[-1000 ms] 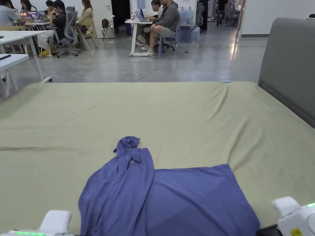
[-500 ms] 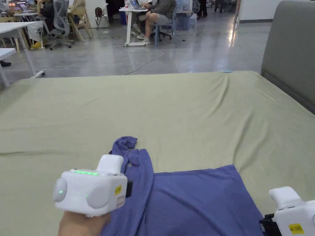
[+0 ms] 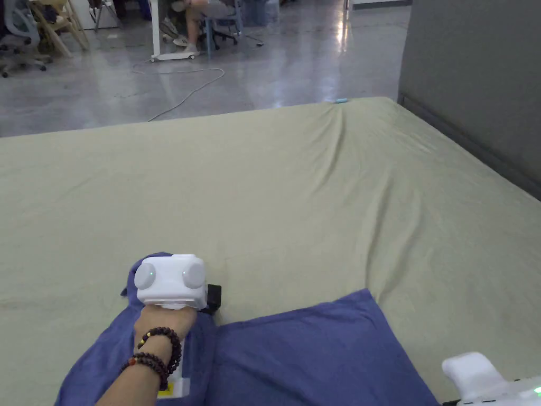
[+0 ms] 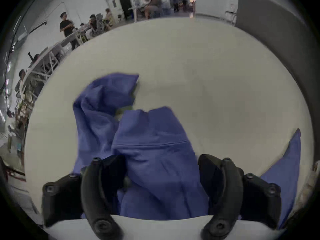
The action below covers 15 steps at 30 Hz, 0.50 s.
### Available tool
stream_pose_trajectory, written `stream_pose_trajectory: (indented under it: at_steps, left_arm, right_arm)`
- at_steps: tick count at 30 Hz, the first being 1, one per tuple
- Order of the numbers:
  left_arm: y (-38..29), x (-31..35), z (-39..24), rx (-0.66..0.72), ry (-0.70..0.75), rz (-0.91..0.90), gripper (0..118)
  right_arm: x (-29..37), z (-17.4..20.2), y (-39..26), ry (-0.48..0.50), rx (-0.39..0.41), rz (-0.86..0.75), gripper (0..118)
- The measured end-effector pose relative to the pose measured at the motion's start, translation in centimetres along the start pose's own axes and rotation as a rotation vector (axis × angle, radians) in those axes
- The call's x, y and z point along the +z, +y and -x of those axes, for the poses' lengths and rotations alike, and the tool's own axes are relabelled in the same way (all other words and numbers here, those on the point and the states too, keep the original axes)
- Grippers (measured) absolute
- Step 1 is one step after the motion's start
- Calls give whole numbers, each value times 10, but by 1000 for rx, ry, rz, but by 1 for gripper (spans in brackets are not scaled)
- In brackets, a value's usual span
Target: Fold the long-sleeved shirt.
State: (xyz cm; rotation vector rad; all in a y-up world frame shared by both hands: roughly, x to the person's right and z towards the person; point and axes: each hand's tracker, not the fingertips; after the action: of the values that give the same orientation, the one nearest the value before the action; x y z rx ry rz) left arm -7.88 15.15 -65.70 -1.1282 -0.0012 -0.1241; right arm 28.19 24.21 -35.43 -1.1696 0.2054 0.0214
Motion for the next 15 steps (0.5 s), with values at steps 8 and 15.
stream_pose_trajectory:
  at_steps: [8, 15]
  left_arm:
    - [12, 62, -13, -75, -113, -102, 0]
    - [-69, 189, 25, 6, -159, -328, 0]
  right_arm:
    - [4, 5, 6, -5, 8, -23, 0]
    - [26, 13, 7, 9, 29, -85, 0]
